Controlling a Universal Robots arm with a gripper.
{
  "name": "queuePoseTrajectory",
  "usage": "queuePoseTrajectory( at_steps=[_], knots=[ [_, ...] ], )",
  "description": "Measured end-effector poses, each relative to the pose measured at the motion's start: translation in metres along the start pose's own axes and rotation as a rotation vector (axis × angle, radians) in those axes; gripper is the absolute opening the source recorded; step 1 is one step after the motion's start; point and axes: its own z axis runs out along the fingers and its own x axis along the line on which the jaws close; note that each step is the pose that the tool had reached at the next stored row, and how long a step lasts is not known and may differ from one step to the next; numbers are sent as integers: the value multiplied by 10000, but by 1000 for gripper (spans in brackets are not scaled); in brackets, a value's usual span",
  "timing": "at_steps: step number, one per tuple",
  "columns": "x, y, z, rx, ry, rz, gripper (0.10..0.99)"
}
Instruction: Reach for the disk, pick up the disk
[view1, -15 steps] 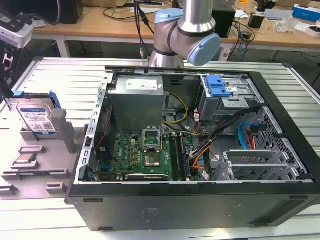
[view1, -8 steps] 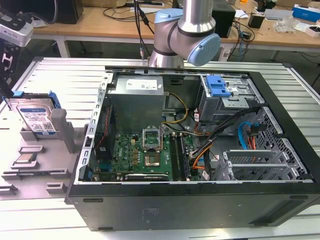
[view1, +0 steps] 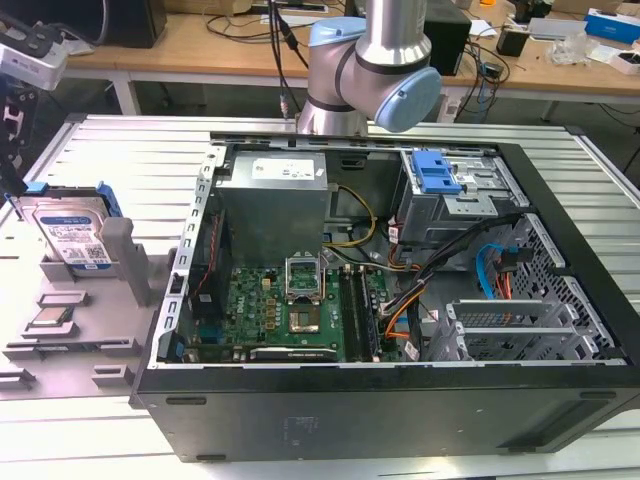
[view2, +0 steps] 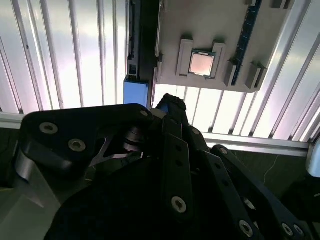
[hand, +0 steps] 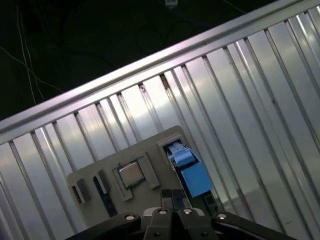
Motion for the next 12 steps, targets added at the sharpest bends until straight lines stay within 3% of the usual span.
queuePoseTrajectory(
  at_steps=[12],
  knots=[
    [0, 0, 0, 1, 49, -1312, 106]
  ],
)
